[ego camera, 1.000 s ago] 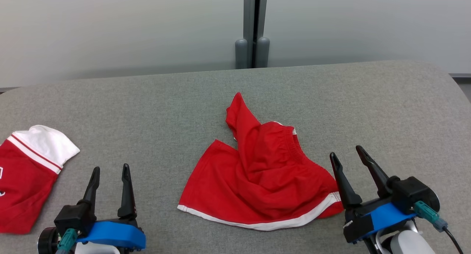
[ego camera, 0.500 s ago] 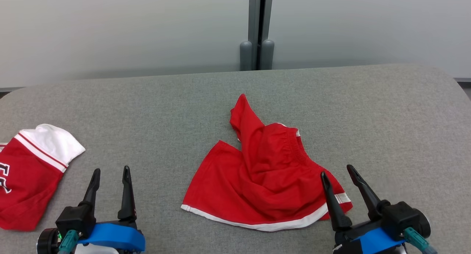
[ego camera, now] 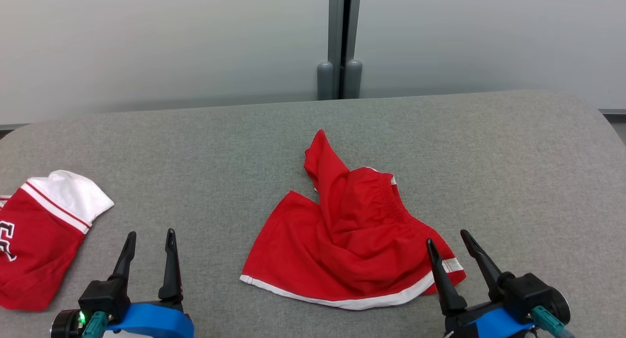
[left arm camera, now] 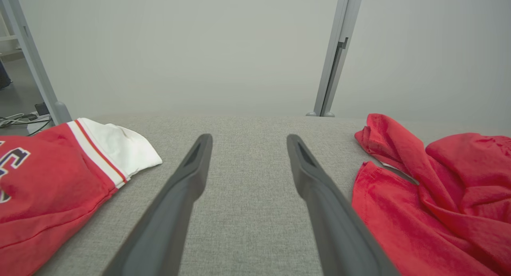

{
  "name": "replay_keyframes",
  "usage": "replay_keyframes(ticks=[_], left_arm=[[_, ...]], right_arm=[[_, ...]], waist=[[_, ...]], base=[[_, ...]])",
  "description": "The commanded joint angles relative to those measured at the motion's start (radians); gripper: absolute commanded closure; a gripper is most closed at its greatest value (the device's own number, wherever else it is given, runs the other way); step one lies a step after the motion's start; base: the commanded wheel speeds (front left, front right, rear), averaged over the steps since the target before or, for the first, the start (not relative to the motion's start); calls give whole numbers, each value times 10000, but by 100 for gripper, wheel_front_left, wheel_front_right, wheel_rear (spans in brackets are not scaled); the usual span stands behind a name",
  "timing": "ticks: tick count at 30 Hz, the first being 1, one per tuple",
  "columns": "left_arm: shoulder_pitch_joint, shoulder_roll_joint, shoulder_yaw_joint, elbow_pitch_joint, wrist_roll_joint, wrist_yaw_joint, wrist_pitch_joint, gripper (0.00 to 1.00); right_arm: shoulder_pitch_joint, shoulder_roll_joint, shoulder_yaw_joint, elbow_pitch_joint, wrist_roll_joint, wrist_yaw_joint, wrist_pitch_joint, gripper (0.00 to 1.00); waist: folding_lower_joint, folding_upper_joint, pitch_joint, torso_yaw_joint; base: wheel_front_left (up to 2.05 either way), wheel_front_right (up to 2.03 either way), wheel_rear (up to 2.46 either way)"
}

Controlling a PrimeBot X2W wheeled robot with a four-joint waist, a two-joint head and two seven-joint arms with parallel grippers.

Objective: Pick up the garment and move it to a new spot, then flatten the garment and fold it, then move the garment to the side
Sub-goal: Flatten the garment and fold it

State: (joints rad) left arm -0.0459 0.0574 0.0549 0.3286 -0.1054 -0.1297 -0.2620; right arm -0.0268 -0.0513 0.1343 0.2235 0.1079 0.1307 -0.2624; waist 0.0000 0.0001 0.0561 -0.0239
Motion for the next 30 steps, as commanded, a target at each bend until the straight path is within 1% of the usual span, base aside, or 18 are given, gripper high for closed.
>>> replay_keyframes(ticks=[1,4,6,12,14,19,22,30], left_arm=[[50,62,-6,35,36,-15,-45,0],[77,142,-159,90,73,-15,-45,0],[20,242,-405,195,35,-15,-45,0],[-305,611,-1767,803,-22,-14,-45,0],[-429,764,-2322,1097,-71,-14,-45,0],[-705,969,-3340,1741,-333,-12,-38,0],[-927,1047,-3718,2236,-537,-12,-38,0],[-1368,1191,-4283,3473,-1062,-12,-38,0]], right_arm=[[66,10,3,52,-11,1,-36,0],[46,8,-17,257,-141,1,-36,0],[-51,-115,-1,399,-221,1,-36,0],[-484,-761,349,948,29,1,-36,0],[-632,-996,635,1184,238,1,-38,0],[-1070,-1538,1563,1759,578,1,-36,0],[-1309,-1793,2102,2066,879,1,-36,0],[-2041,-2383,3117,2721,1563,1,-36,0]], waist=[[0,-1,-12,-10],[0,-1,-51,-57],[0,-1,-46,-102],[0,-1,63,-287],[0,-1,135,-362],[0,-1,335,-552],[0,-1,443,-638],[0,-1,772,-754]], base=[[0,0,0],[0,0,0],[0,0,0],[0,0,0],[0,0,0],[0,0,0],[0,0,0],[0,0,0]])
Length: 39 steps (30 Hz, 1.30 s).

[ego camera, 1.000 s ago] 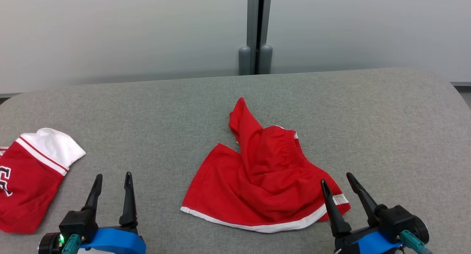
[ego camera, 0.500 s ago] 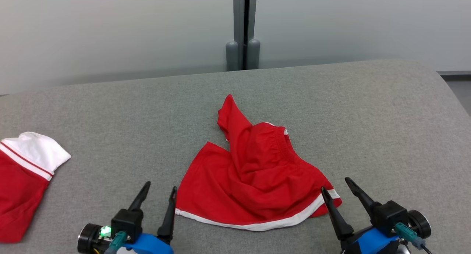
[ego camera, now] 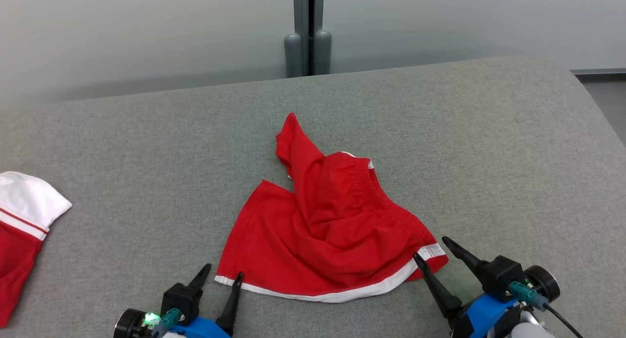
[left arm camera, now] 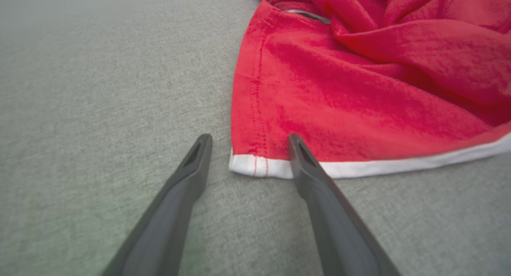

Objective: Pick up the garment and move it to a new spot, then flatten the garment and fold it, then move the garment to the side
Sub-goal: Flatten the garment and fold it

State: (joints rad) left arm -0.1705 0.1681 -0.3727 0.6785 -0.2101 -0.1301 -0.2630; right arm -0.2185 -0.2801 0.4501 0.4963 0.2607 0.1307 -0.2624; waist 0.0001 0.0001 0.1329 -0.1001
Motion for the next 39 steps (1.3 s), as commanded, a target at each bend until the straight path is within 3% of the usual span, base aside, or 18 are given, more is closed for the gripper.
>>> replay_keyframes(ticks=[1,6,21,22,23,24,25,26,32,39], left_arm=[[-168,70,-55,110,-109,-8,-27,0],[-418,72,-338,511,-461,-9,-3,0],[-1129,-195,-2629,1330,-1977,-13,39,0],[-1175,-227,-2778,1369,-2099,-13,40,13],[-1225,-262,-2930,1400,-2259,-13,44,51],[-1269,-287,-3024,1380,-2414,-15,44,65],[-1333,-260,-3068,1285,-2544,-15,42,86],[-1383,-210,-3083,1187,-2674,-15,28,100],[-1622,128,-2567,238,-3207,-10,-16,100],[-2062,472,-1278,-1025,-3878,-10,-18,100]], right_arm=[[-224,-147,60,52,109,1,-36,0],[-703,-462,659,348,570,1,-36,0],[-1958,-1241,3504,1244,2640,1,-35,0],[-1997,-1261,3653,1285,2775,1,-36,0],[-2050,-1265,3776,1313,2913,1,-36,2],[-2112,-1275,3890,1291,3035,1,-36,27],[-2162,-1290,3995,1222,3152,1,-36,100],[-2199,-1333,4041,1162,3209,1,-37,100],[-2168,-1418,3661,382,3420,1,-37,100],[-2237,-1281,2604,-1252,3648,1,-37,100]], waist=[[-1,-1,32,3],[-1,-1,149,18],[-1,-1,256,266],[-1,-1,258,275],[-1,-1,259,278],[-1,-1,262,279],[-1,-1,263,281],[-1,-1,263,278],[-1,-1,234,257],[-1,-1,173,307]], base=[[0,0,0],[0,0,0],[0,0,0],[0,0,0],[0,0,0],[0,0,0],[0,0,0],[0,0,0],[0,0,0],[0,0,0]])
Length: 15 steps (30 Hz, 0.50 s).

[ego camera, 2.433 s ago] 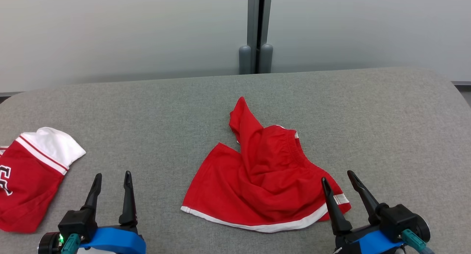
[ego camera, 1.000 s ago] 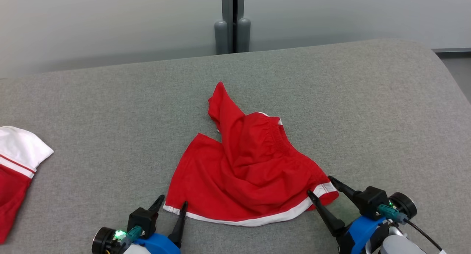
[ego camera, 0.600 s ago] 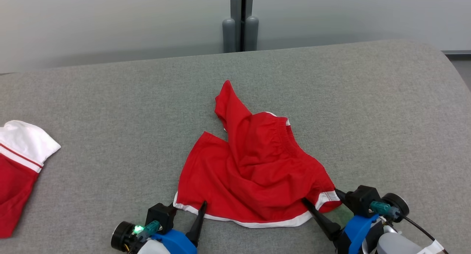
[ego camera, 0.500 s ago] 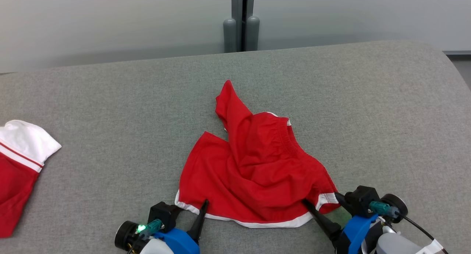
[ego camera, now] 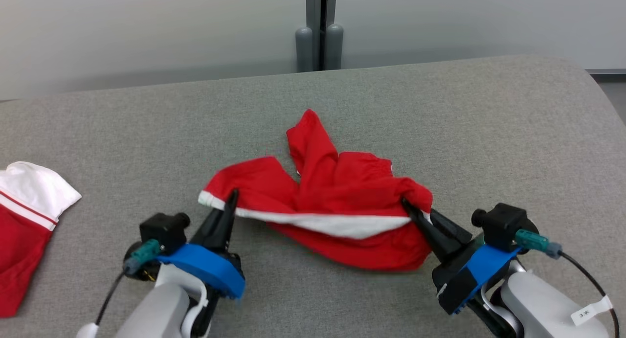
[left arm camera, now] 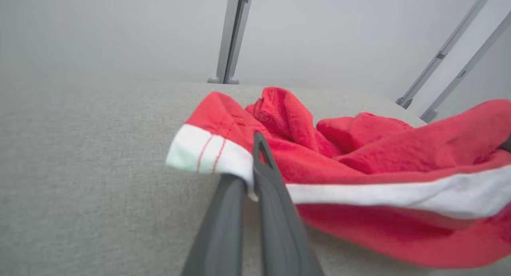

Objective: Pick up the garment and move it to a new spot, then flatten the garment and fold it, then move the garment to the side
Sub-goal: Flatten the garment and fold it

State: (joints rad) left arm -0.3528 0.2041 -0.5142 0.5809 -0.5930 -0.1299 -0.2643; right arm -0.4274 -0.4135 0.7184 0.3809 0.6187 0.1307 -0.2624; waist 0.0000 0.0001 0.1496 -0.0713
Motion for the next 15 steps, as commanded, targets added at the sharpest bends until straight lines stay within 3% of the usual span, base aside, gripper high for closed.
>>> replay_keyframes(ticks=[1,7,15], left_arm=[[-395,141,227,-125,-199,-12,-3,100],[-2407,511,428,-192,-1081,-12,451,100],[-6815,857,708,388,-1813,-12,1729,100]], right_arm=[[-256,103,-216,-256,108,1,-37,100],[-1588,509,-922,-676,406,1,-35,100],[-5983,859,-707,635,858,3,-37,100]], waist=[[0,-1,20,42],[0,-1,453,222],[0,-1,1817,165]], base=[[0,0,0],[0,0,0],[0,0,0]])
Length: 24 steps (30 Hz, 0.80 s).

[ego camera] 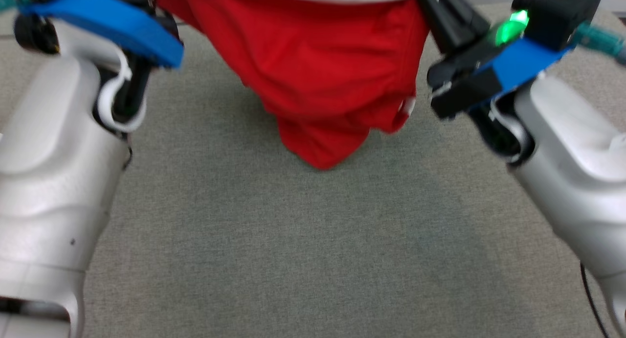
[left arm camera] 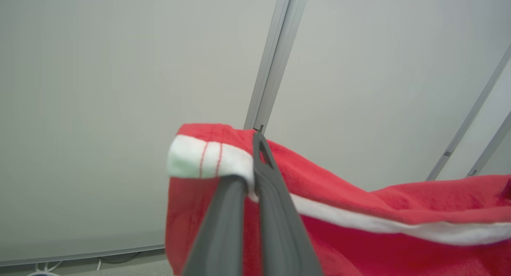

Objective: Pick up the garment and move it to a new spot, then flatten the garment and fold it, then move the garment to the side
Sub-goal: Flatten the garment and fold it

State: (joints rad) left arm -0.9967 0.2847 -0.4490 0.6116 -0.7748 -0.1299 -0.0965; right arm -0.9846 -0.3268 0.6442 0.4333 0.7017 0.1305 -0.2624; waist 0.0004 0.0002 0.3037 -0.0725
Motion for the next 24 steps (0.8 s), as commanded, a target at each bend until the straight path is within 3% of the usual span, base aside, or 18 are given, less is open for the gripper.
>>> replay_keyframes(ticks=[1,9,13,19,24], left_arm=[[-932,10,41,187,15,-12,151,100],[-4298,-517,84,1182,-97,-12,136,100],[-5251,-828,43,1472,-402,-12,-316,100],[-4187,-958,-69,1166,-1511,-12,-1131,100],[-1893,-478,-565,678,-1646,-12,-1593,100]], right_arm=[[-1015,21,77,308,86,5,-37,100],[-4462,-167,-170,1436,250,3,-37,100],[-5333,-244,102,1712,372,5,-34,100],[-4502,-683,1322,1397,617,3,-35,100],[-2632,-861,1737,707,708,3,-37,100]], waist=[[-4,-2,444,174],[-4,-2,1291,245],[-4,-2,1541,302],[-4,-2,1654,340],[-4,-2,1680,319]], base=[[0,0,0],[0,0,0],[0,0,0],[0,0,0],[0,0,0]])
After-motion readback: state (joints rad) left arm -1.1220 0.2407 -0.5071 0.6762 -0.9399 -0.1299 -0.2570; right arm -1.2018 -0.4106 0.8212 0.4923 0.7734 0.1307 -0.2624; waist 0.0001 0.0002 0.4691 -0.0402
